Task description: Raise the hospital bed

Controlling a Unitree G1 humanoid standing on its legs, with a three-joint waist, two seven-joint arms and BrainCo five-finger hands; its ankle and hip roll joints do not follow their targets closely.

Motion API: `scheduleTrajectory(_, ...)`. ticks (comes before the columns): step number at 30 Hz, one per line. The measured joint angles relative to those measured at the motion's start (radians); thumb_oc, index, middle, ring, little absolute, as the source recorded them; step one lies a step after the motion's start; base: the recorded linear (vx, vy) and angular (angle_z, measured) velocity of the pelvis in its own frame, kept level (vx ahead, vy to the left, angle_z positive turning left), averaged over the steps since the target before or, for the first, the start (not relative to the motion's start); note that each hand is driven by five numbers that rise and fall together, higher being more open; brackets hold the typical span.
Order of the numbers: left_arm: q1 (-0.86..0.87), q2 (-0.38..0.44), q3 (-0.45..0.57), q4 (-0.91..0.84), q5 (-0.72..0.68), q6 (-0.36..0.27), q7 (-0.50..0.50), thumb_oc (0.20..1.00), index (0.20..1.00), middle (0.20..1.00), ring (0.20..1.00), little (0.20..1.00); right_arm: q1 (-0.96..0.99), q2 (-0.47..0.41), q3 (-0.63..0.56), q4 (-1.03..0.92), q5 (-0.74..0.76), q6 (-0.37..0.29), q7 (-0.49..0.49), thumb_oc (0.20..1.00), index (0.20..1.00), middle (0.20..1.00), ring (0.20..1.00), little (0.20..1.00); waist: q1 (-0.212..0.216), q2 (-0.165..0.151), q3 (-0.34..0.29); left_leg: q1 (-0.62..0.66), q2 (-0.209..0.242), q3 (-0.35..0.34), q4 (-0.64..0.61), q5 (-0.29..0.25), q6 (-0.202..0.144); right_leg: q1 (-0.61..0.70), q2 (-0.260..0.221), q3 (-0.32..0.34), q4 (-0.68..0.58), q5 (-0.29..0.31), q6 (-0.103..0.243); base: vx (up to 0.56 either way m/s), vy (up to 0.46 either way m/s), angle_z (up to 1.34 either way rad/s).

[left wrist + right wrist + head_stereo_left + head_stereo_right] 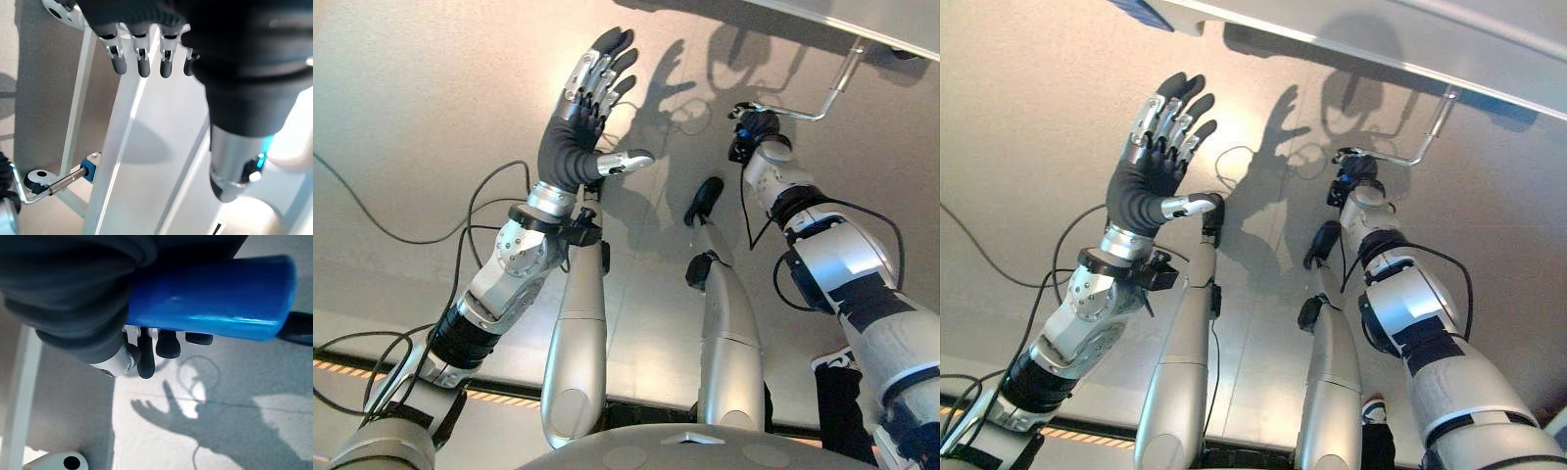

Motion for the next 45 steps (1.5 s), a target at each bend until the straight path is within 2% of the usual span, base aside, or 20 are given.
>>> scheduleTrajectory(4, -0.011, 0.004, -0.010, 0.001, 0.000, 0.000, -0.017, 1.000, 1.000, 1.000, 1.000, 1.000, 0.029, -0.049, -0.082, 0.002, -0.007, 0.004, 0.012, 0.200, 0.200, 0.200, 0.200, 0.200, 0.005, 0.021, 0.002, -0.014, -0.010, 0.003, 0.001, 0.003, 0.004, -0.026, -0.014, 0.006, 0.023, -0.008, 0.003, -0.01, 0.012, 0.04)
scheduleTrajectory(8, -0.011, 0.019, -0.013, 0.001, 0.000, 0.000, -0.029, 1.000, 1.000, 1.000, 1.000, 1.000, 0.039, -0.069, -0.097, 0.000, -0.007, 0.003, 0.012, 0.200, 0.200, 0.200, 0.200, 0.200, 0.001, 0.023, 0.002, -0.020, -0.012, 0.017, 0.001, 0.004, 0.006, -0.047, -0.017, 0.019, 0.034, -0.009, 0.005, 0.00, 0.006, -0.03)
scheduleTrajectory(12, -0.002, 0.041, -0.016, -0.001, 0.000, 0.002, -0.039, 1.000, 1.000, 1.000, 1.000, 1.000, 0.082, -0.140, -0.120, -0.003, -0.016, 0.001, 0.015, 0.200, 0.200, 0.200, 0.200, 0.200, 0.002, 0.025, 0.003, -0.023, -0.014, 0.038, 0.002, 0.002, 0.009, -0.071, -0.018, 0.044, 0.049, -0.009, 0.005, 0.00, -0.009, -0.07)
scheduleTrajectory(20, -0.011, 0.073, -0.017, -0.003, 0.001, 0.002, -0.051, 1.000, 1.000, 1.000, 1.000, 1.000, 0.149, -0.287, -0.155, -0.034, -0.057, -0.037, 0.026, 0.200, 0.200, 0.200, 0.200, 0.200, -0.032, 0.025, 0.003, -0.024, -0.007, 0.064, 0.013, -0.003, 0.015, -0.085, -0.013, 0.076, 0.051, -0.001, 0.006, 0.00, -0.023, -0.04)
scheduleTrajectory(26, -0.005, 0.106, -0.014, -0.007, 0.002, 0.001, -0.055, 1.000, 1.000, 1.000, 1.000, 1.000, 0.169, -0.296, -0.165, -0.049, -0.060, -0.055, 0.036, 0.200, 0.200, 0.200, 0.200, 0.200, -0.037, 0.022, 0.003, -0.004, -0.015, 0.089, 0.024, -0.012, 0.028, -0.073, -0.019, 0.105, 0.047, 0.010, 0.017, 0.00, -0.014, -0.04)
scheduleTrajectory(28, 0.005, 0.116, -0.008, -0.015, 0.002, 0.000, -0.056, 1.000, 1.000, 1.000, 1.000, 1.000, 0.176, -0.297, -0.165, -0.070, -0.059, -0.055, 0.036, 0.200, 0.200, 0.200, 0.200, 0.200, -0.053, 0.017, 0.003, -0.004, -0.017, 0.092, 0.027, -0.013, 0.030, -0.072, -0.022, 0.109, 0.047, 0.011, 0.019, 0.00, 0.000, 0.00)
scheduleTrajectory(31, 0.040, 0.122, 0.012, -0.026, 0.004, -0.002, -0.056, 1.000, 1.000, 1.000, 1.000, 1.000, 0.238, -0.297, -0.165, -0.211, -0.036, -0.061, 0.035, 0.200, 0.200, 0.200, 0.200, 0.200, -0.088, 0.006, 0.006, -0.004, -0.018, 0.104, 0.031, -0.018, 0.037, -0.065, -0.022, 0.116, 0.026, 0.022, 0.026, 0.00, -0.025, -0.05)
scheduleTrajectory(32, 0.066, 0.119, 0.028, -0.039, 0.006, -0.004, -0.055, 1.000, 1.000, 1.000, 1.000, 1.000, 0.309, -0.296, -0.165, -0.346, 0.004, -0.087, 0.035, 0.200, 0.200, 0.200, 0.200, 0.200, -0.113, -0.007, 0.006, -0.005, -0.018, 0.115, 0.030, -0.022, 0.040, -0.065, -0.021, 0.122, 0.012, 0.031, 0.028, 0.01, -0.032, -0.10)
scheduleTrajectory(33, 0.075, 0.115, 0.034, -0.041, 0.010, -0.004, -0.055, 1.000, 1.000, 1.000, 1.000, 1.000, 0.343, -0.295, -0.166, -0.400, 0.022, -0.109, 0.035, 0.200, 0.200, 0.200, 0.200, 0.200, -0.127, -0.010, 0.006, -0.005, -0.020, 0.115, 0.030, -0.023, 0.041, -0.063, -0.021, 0.122, 0.008, 0.033, 0.030, 0.00, -0.033, -0.11)
scheduleTrajectory(34, 0.134, 0.099, 0.085, -0.068, 0.021, -0.005, -0.054, 1.000, 1.000, 1.000, 1.000, 1.000, 0.481, -0.280, -0.193, -0.665, 0.051, -0.122, 0.014, 0.200, 0.200, 0.200, 0.200, 0.200, -0.163, -0.020, 0.006, -0.003, -0.019, 0.118, 0.030, -0.029, 0.041, -0.057, -0.019, 0.122, -0.002, 0.033, 0.031, 0.00, -0.029, -0.08)
scheduleTrajectory(35, 0.163, 0.089, 0.116, -0.081, 0.021, -0.005, -0.050, 1.000, 1.000, 1.000, 1.000, 1.000, 0.562, -0.263, -0.209, -0.788, 0.061, -0.156, 0.013, 0.200, 0.200, 0.200, 0.200, 0.200, -0.176, -0.029, 0.005, 0.001, -0.018, 0.118, 0.029, -0.031, 0.041, -0.055, -0.018, 0.125, -0.008, 0.035, 0.030, 0.00, -0.038, -0.12)
scheduleTrajectory(36, 0.179, 0.087, 0.127, -0.082, 0.021, -0.005, -0.047, 1.000, 1.000, 1.000, 1.000, 1.000, 0.587, -0.260, -0.208, -0.831, 0.060, -0.187, 0.020, 0.200, 0.200, 0.200, 0.200, 0.200, -0.189, -0.035, 0.006, 0.005, -0.014, 0.121, 0.030, -0.035, 0.040, -0.049, -0.013, 0.129, -0.013, 0.036, 0.030, 0.00, -0.023, -0.10)
scheduleTrajectory(37, 0.182, 0.087, 0.137, -0.084, 0.021, -0.004, -0.046, 1.000, 1.000, 1.000, 1.000, 1.000, 0.611, -0.262, -0.210, -0.897, 0.057, -0.184, 0.014, 0.200, 0.200, 0.200, 0.200, 0.200, -0.202, -0.037, 0.006, 0.009, -0.012, 0.121, 0.031, -0.038, 0.038, -0.044, -0.010, 0.128, -0.015, 0.036, 0.030, 0.00, -0.025, -0.09)
scheduleTrajectory(38, 0.199, 0.083, 0.164, -0.101, 0.021, -0.004, -0.044, 1.000, 1.000, 1.000, 1.000, 1.000, 0.696, -0.258, -0.212, -1.070, 0.057, -0.183, -0.007, 0.200, 0.200, 0.200, 0.200, 0.200, -0.216, -0.044, 0.007, 0.013, -0.008, 0.122, 0.032, -0.041, 0.036, -0.041, -0.007, 0.129, -0.016, 0.034, 0.029, -0.01, -0.019, -0.11)
scheduleTrajectory(39, 0.201, 0.081, 0.172, -0.104, 0.021, -0.004, -0.038, 1.000, 1.000, 1.000, 1.000, 1.000, 0.744, -0.234, -0.204, -1.155, 0.048, -0.214, -0.003, 0.200, 0.200, 0.200, 0.200, 0.200, -0.225, -0.055, 0.005, 0.023, -0.007, 0.123, 0.032, -0.045, 0.033, -0.034, 0.000, 0.131, -0.017, 0.034, 0.028, 0.00, -0.038, -0.12)
scheduleTrajectory(45, 0.253, 0.091, 0.252, -0.166, 0.020, -0.004, -0.035, 1.000, 1.000, 1.000, 1.000, 1.000, 0.816, -0.213, -0.216, -1.300, 0.055, -0.209, -0.019, 0.200, 0.200, 0.200, 0.200, 0.200, -0.217, -0.064, 0.004, 0.024, -0.001, 0.121, 0.032, -0.049, 0.030, -0.029, 0.001, 0.129, -0.021, 0.031, 0.025, 0.00, -0.031, 0.00)
